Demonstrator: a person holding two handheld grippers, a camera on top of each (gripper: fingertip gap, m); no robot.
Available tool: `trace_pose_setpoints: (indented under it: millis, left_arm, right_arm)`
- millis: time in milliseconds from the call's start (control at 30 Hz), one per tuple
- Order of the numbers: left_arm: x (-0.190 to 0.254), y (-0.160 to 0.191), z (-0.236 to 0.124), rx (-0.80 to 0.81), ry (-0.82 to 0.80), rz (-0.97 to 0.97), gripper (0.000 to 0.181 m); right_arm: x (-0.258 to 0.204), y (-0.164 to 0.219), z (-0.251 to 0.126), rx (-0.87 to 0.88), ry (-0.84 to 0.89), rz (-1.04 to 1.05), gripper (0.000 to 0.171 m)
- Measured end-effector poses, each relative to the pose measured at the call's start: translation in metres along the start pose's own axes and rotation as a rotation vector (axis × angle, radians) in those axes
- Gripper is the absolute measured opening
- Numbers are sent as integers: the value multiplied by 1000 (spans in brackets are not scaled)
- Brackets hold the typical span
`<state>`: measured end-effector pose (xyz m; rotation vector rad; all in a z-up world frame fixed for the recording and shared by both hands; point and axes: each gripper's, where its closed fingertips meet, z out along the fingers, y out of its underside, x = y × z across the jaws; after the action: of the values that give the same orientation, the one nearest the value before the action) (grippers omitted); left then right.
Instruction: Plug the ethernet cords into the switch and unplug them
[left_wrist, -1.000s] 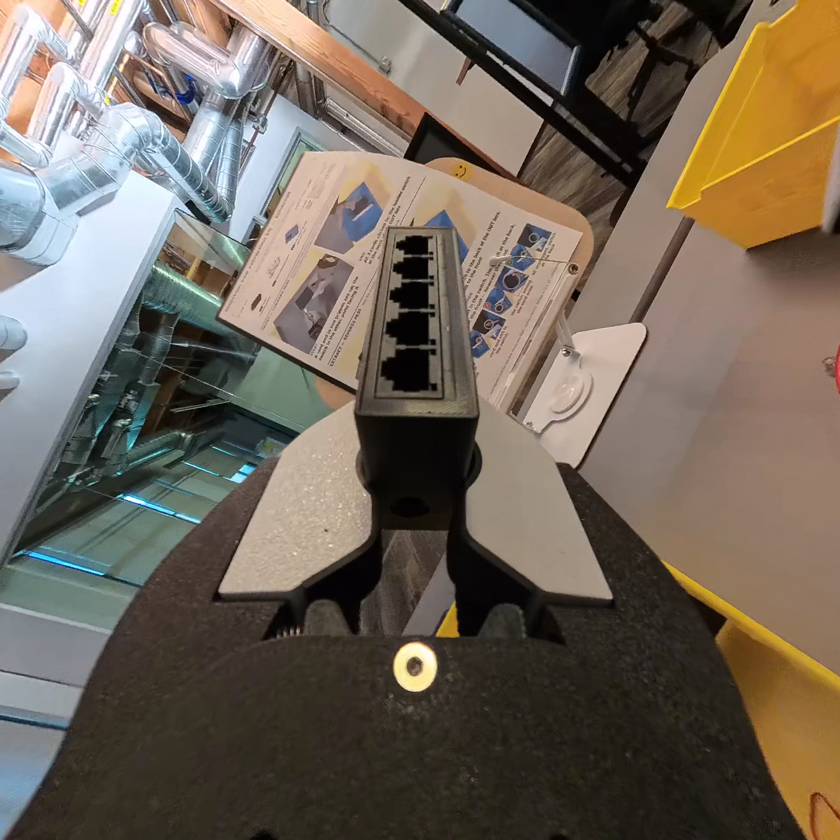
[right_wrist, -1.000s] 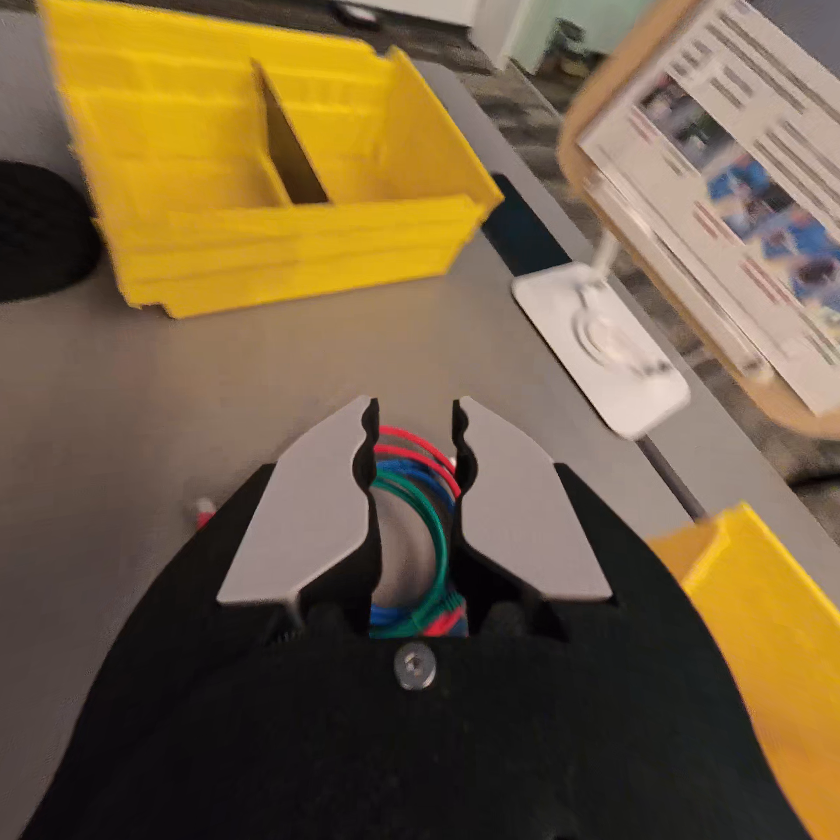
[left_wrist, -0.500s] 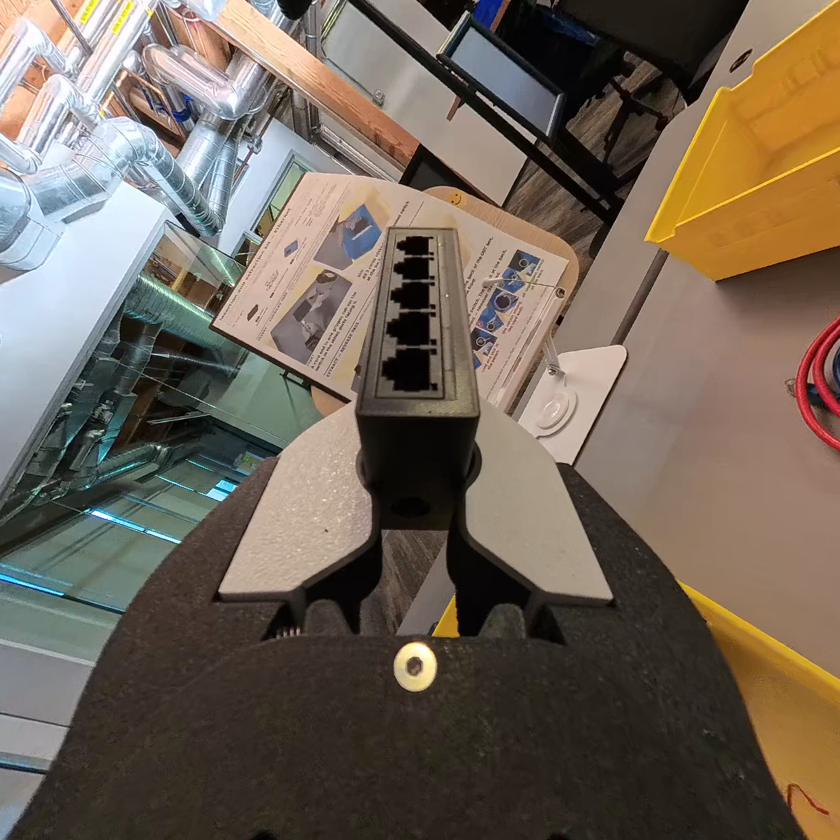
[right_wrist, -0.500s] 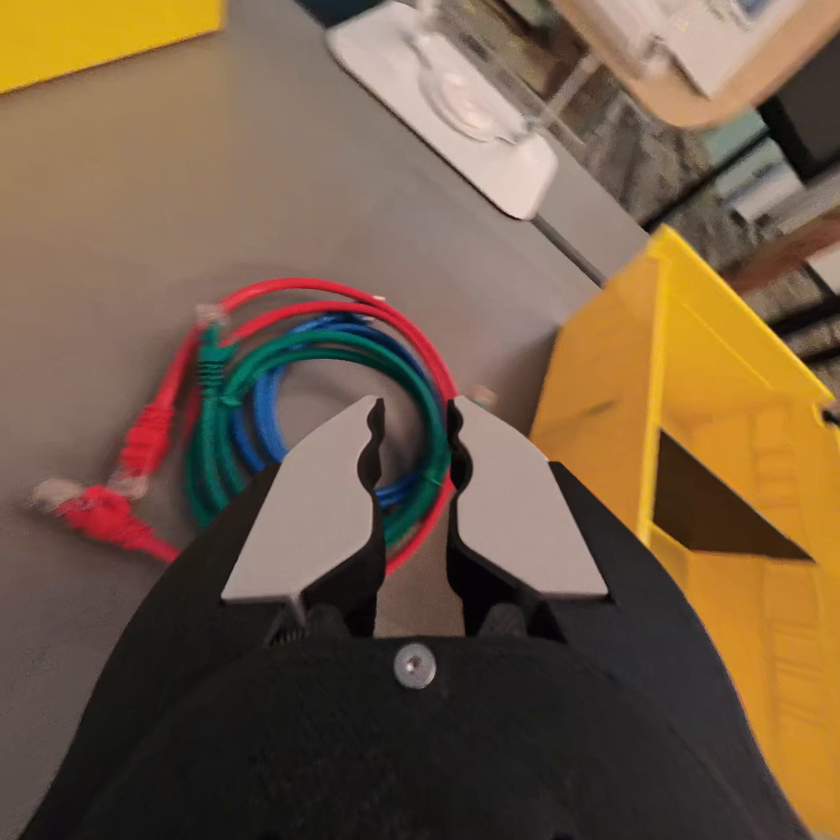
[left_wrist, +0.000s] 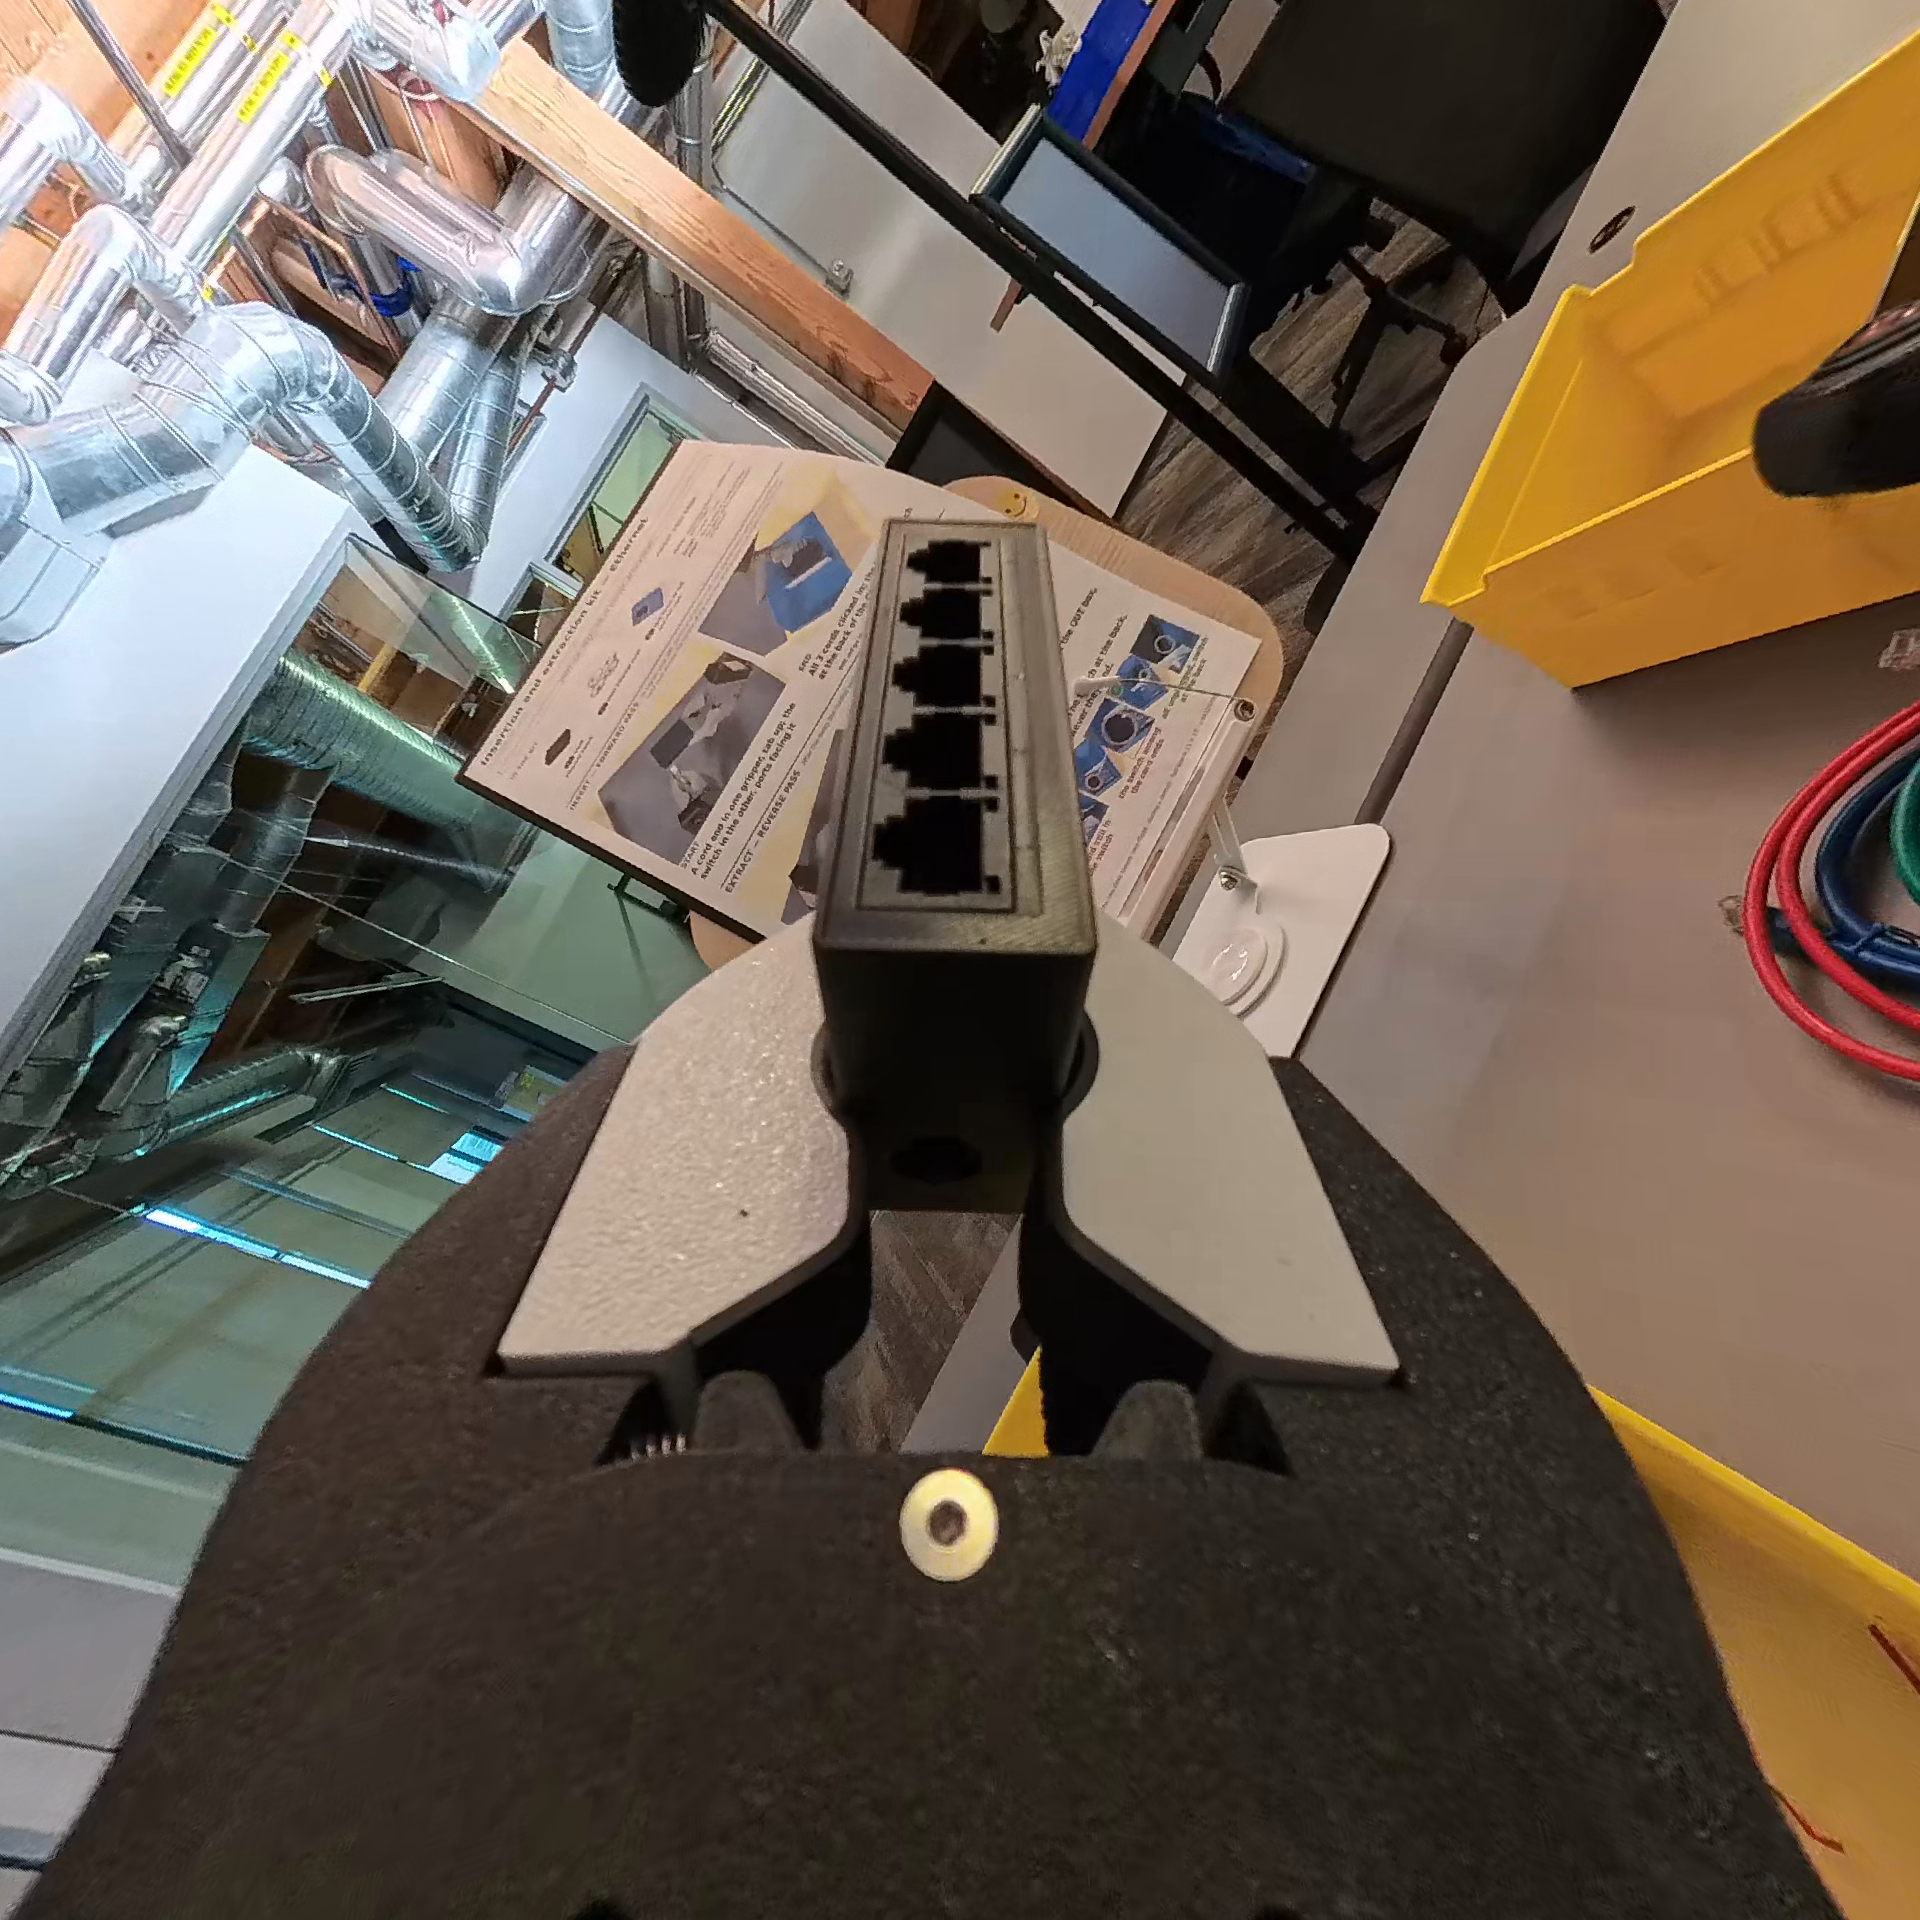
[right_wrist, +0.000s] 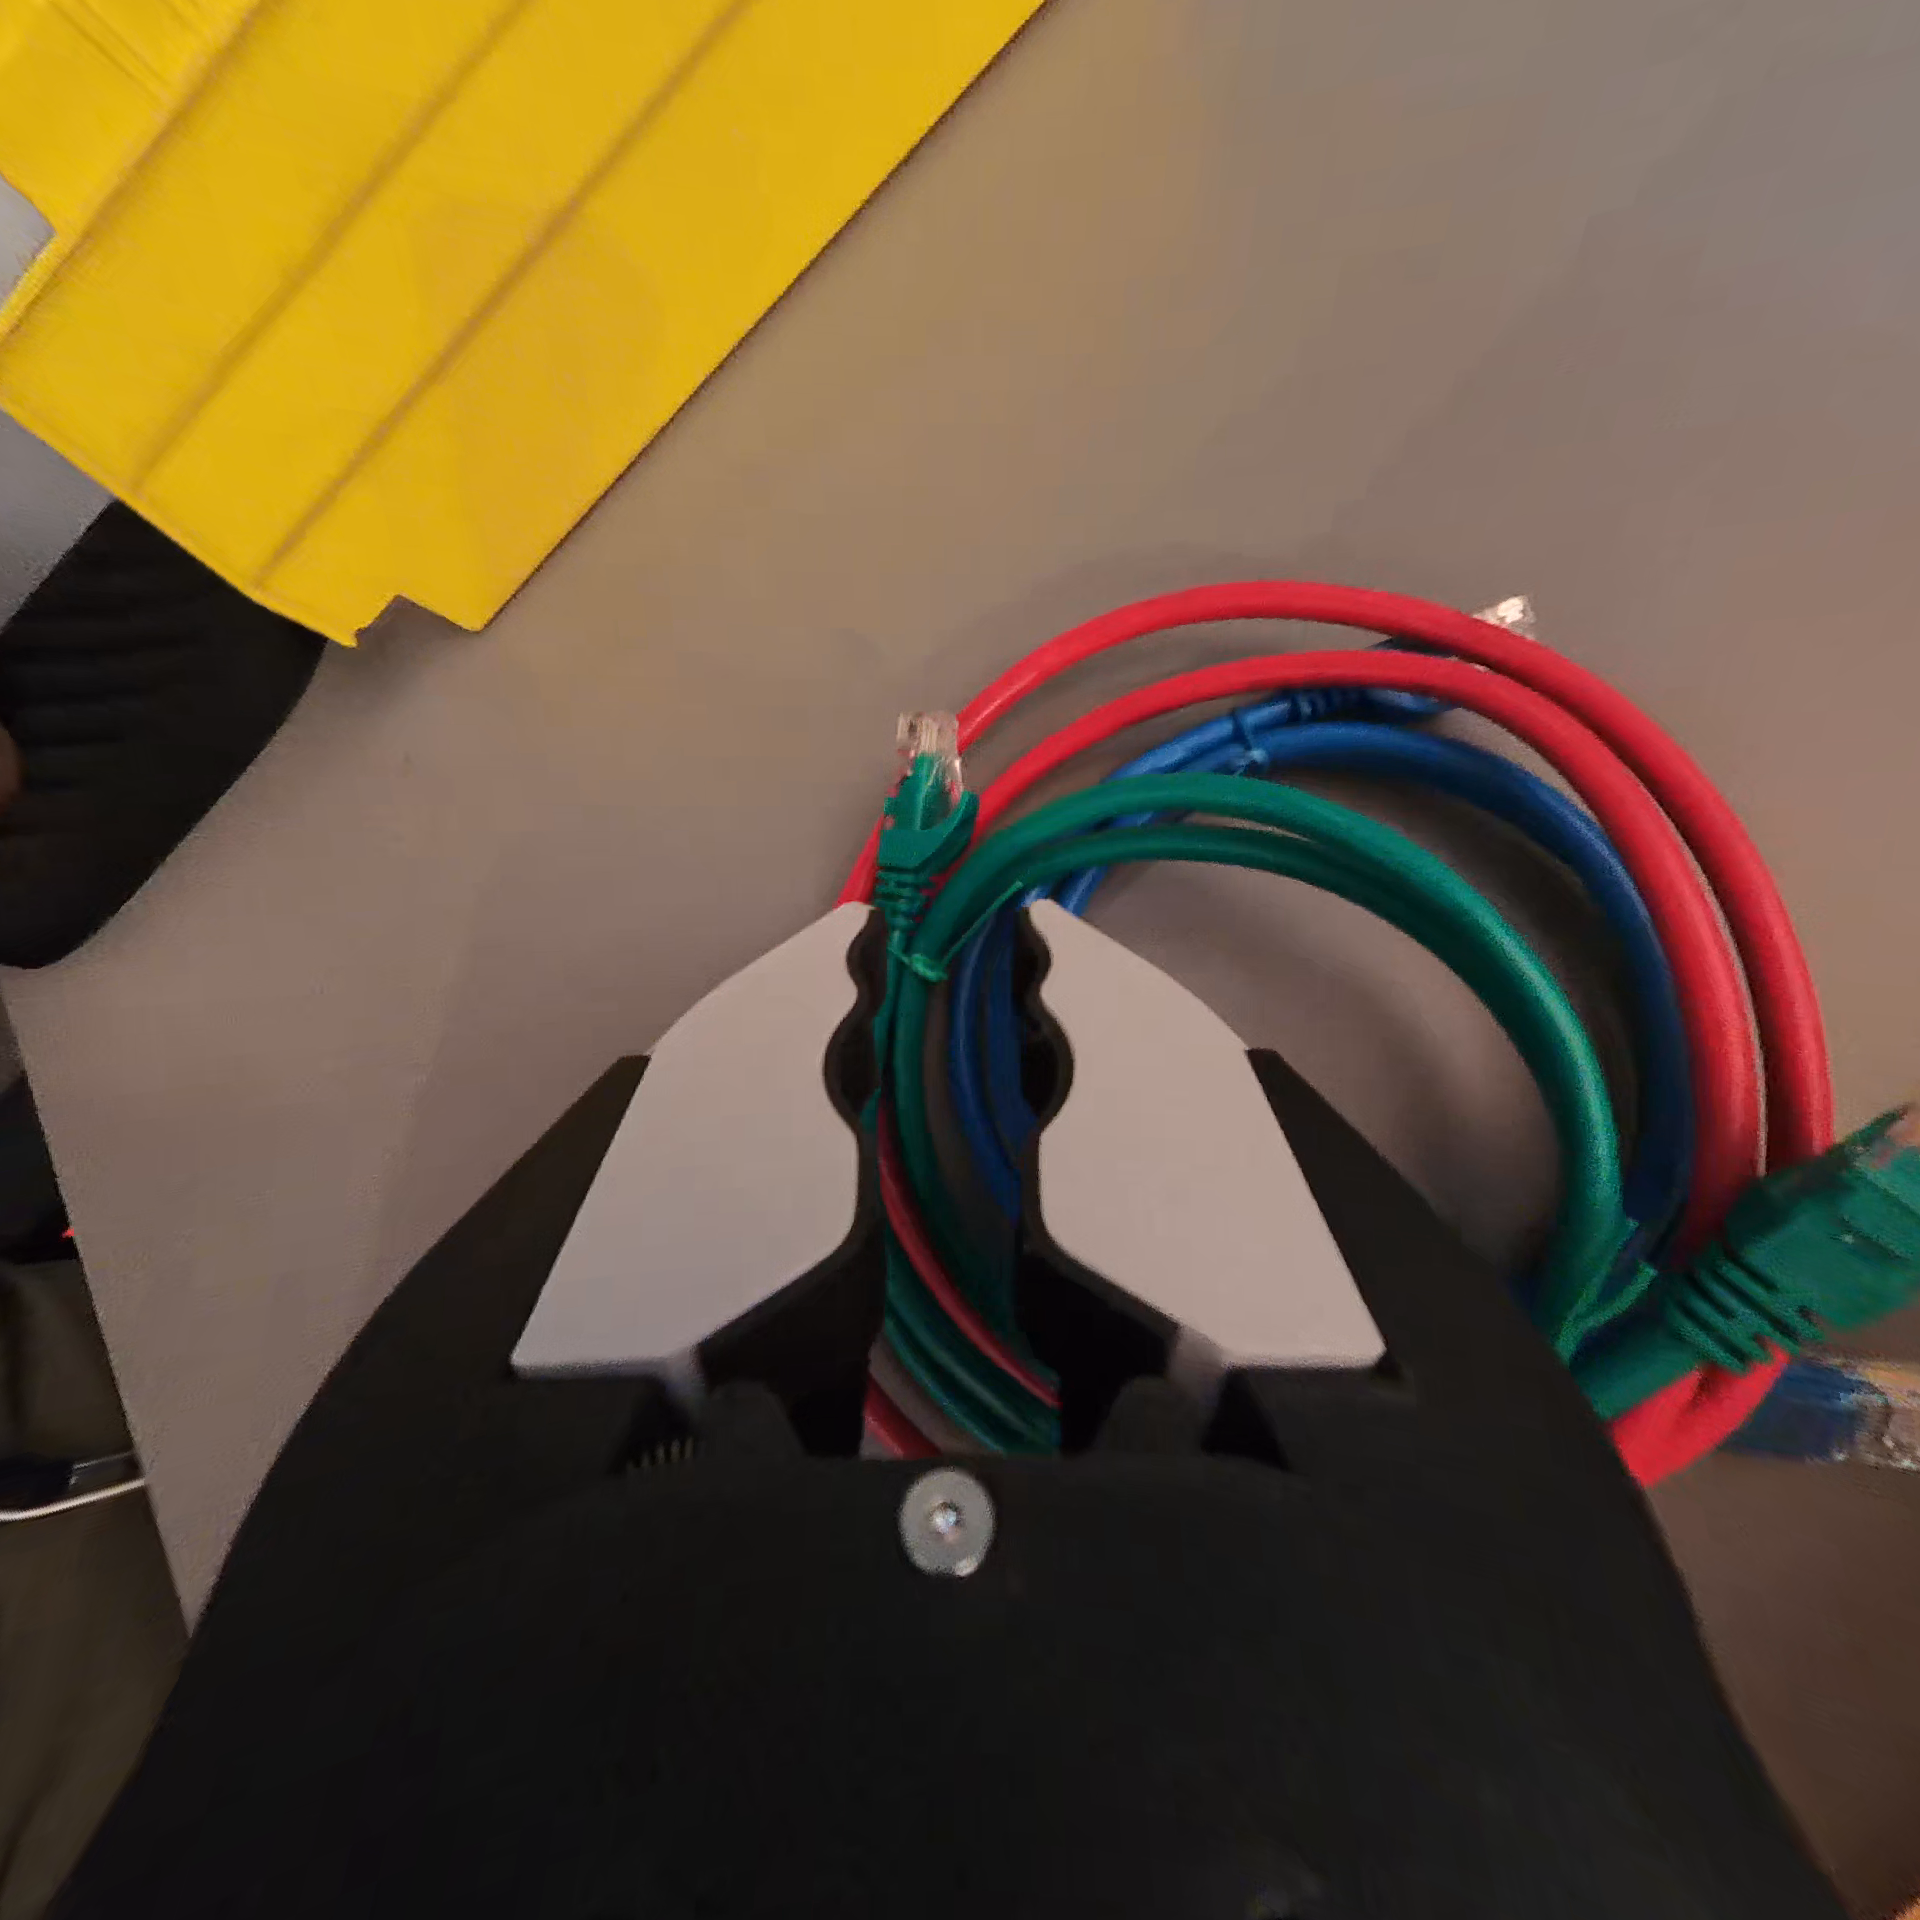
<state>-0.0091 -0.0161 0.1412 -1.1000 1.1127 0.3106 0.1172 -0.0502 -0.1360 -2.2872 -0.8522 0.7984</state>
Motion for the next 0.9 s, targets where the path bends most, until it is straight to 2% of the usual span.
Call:
trace_pose_setpoints:
  millis: [333,400,633,767,900]
  left_arm:
    - [8,4,8,-30,17,26,30]
    - [9,4,9,-30,19,29,30]
    - [16,0,11,-34,31,49,30]
    - [18,1,12,-46,34,62,30]
    - [18,1,12,-47,31,64,30]
  right_arm:
    - [-5,1,7,-55,21,-64,39]
    - [-3,0,7,-43,25,-70,31]
    - [-3,-2,14,-88,-9,-65,30]
    - [-5,-5,17,-100,35,-159,16]
    - [-14,-4,21,-82,19,-197,15]
